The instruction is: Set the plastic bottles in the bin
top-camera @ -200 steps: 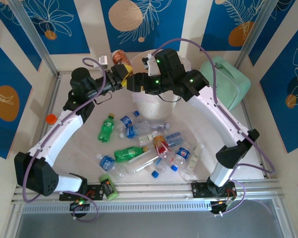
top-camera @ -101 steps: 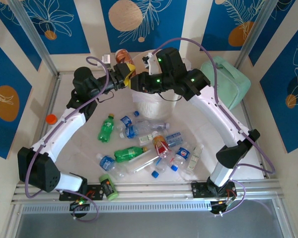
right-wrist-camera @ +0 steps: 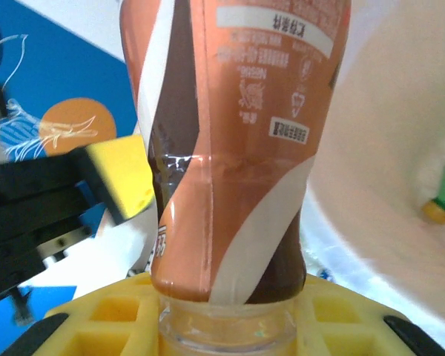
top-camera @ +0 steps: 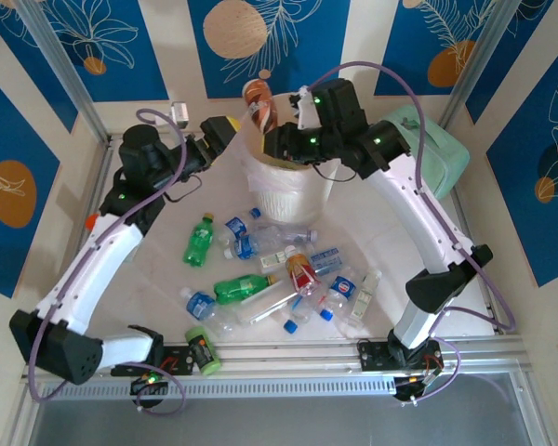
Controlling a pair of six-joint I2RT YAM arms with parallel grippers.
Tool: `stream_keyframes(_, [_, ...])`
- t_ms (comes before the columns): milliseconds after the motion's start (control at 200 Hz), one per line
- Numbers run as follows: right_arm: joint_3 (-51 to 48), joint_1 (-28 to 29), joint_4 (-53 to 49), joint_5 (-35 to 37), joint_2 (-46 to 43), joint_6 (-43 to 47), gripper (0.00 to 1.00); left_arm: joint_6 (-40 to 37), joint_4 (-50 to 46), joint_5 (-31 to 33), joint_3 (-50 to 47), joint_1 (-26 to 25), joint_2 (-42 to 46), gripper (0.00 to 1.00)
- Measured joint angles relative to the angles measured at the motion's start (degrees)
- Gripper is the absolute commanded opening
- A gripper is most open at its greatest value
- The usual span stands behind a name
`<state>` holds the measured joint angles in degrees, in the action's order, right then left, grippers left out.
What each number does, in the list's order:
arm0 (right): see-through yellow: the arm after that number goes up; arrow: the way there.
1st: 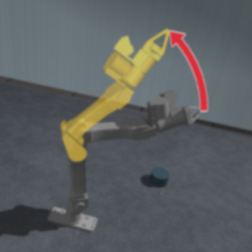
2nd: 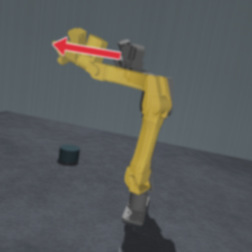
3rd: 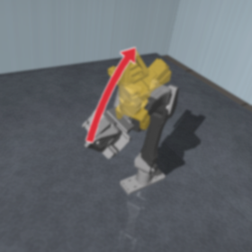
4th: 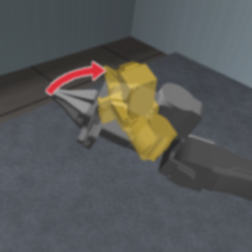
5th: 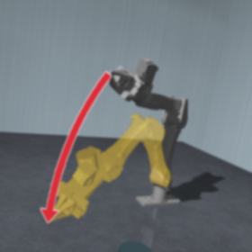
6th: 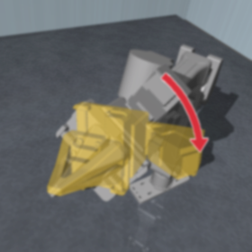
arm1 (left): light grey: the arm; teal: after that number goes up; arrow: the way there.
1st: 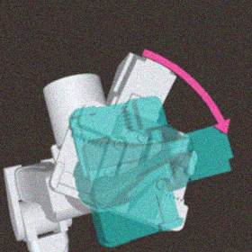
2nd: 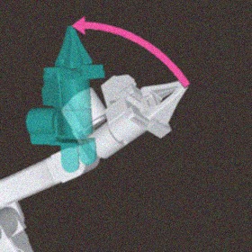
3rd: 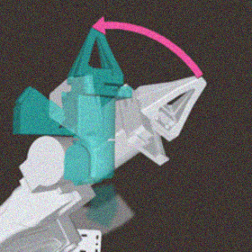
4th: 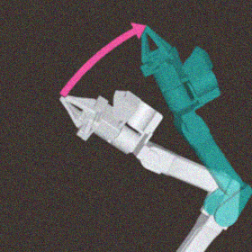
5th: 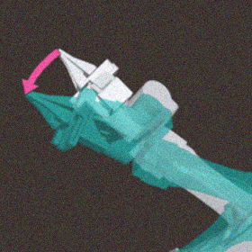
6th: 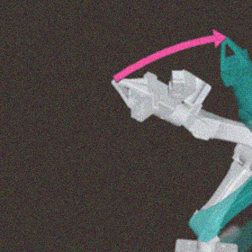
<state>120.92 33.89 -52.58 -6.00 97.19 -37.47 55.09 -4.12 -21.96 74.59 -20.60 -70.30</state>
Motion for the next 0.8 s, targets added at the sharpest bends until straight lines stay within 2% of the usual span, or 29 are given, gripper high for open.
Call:
stream_keyframes(210, [2.36,-5.62,-2.36,-0.02,0.0,-0.02,0.21,-6.58,-13.16,9.01,0.59,0.85,2.51,1.0])
stream_keyframes(550, [2.78,-9.44,-5.14,-1.18,1.86,0.0,0.27,-7.67,-17.99,11.61,-5.22,0.98,2.67,1.0])
stream_keyframes(595, [3.1,-9.51,-5.6,-1.46,2.62,0.15,0.32,-7.69,-18.03,11.78,-5.27,0.98,2.67,1.0])
stream_keyframes(740, [4.28,-9.42,-7.28,-1.49,5.49,0.96,0.64,-8.59,-18.58,12.68,-5.81,0.98,3.52,1.0])
stream_keyframes(795, [4.74,-9.25,-7.91,-1.33,6.16,1.2,0.73,-8.92,-19.34,13.14,-6.01,0.98,3.91,1.0])
